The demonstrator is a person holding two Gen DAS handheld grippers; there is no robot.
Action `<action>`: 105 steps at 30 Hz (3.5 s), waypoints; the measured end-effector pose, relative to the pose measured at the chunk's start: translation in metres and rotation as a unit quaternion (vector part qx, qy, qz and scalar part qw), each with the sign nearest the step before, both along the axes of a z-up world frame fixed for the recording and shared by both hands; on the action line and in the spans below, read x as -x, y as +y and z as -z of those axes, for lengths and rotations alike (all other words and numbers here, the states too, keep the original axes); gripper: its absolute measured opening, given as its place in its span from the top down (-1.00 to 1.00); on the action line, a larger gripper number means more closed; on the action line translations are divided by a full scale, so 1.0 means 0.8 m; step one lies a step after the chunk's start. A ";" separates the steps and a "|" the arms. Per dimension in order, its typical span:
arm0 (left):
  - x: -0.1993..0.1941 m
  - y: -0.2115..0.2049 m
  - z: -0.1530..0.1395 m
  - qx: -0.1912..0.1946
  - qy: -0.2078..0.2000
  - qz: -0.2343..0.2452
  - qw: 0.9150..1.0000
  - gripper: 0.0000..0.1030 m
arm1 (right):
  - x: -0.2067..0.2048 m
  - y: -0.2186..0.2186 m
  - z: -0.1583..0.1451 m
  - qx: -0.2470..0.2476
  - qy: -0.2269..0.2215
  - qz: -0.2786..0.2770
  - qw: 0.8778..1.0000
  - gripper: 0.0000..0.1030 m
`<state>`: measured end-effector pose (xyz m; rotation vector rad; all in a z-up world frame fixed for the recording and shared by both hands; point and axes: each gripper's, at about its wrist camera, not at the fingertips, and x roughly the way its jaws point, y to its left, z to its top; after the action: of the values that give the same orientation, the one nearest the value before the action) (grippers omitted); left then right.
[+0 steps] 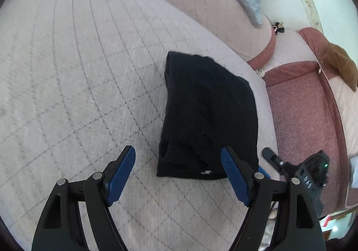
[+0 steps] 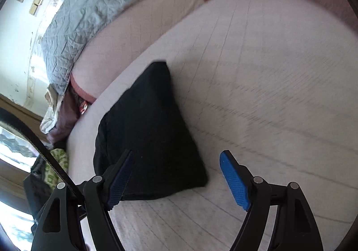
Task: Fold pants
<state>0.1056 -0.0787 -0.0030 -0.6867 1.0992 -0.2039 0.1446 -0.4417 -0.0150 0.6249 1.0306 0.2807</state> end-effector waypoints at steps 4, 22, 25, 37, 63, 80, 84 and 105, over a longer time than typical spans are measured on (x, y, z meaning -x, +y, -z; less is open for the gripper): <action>-0.013 -0.008 0.022 0.018 0.018 0.013 1.000 -0.53 | -0.007 0.021 0.021 0.004 0.007 -0.031 0.999 -0.60; 0.008 -0.050 -0.016 0.018 -0.012 0.059 0.998 -0.08 | 0.037 0.014 0.008 -0.068 0.014 -0.058 0.996 0.36; 0.019 -0.039 -0.022 0.011 -0.012 0.050 0.999 -0.08 | 0.043 -0.001 0.018 -0.037 0.046 -0.035 0.998 -0.05; -0.020 -0.053 -0.001 0.025 -0.026 0.035 0.999 -0.20 | 0.036 0.014 -0.008 -0.092 -0.043 -0.046 0.994 -0.03; 0.007 0.073 -0.035 0.049 -0.030 -0.065 0.996 -0.32 | -0.094 0.137 -0.029 -0.210 0.027 -0.137 0.968 -0.41; 0.014 -0.035 0.004 0.048 -0.009 0.029 0.998 -0.33 | 0.020 0.031 -0.034 -0.152 0.007 -0.096 0.984 -0.49; 0.023 -0.059 0.018 -0.005 0.006 0.045 0.999 -0.33 | 0.045 -0.028 0.016 -0.192 0.043 -0.039 0.980 -0.44; 0.130 -0.099 -0.057 -0.188 -0.103 0.024 0.977 -0.44 | 0.168 -0.034 -0.025 0.019 -0.082 -0.028 0.996 -0.58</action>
<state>0.0017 -0.1580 0.0425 -0.2938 0.9221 -0.1009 0.0098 -0.4687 0.0054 0.5299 0.8943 0.3545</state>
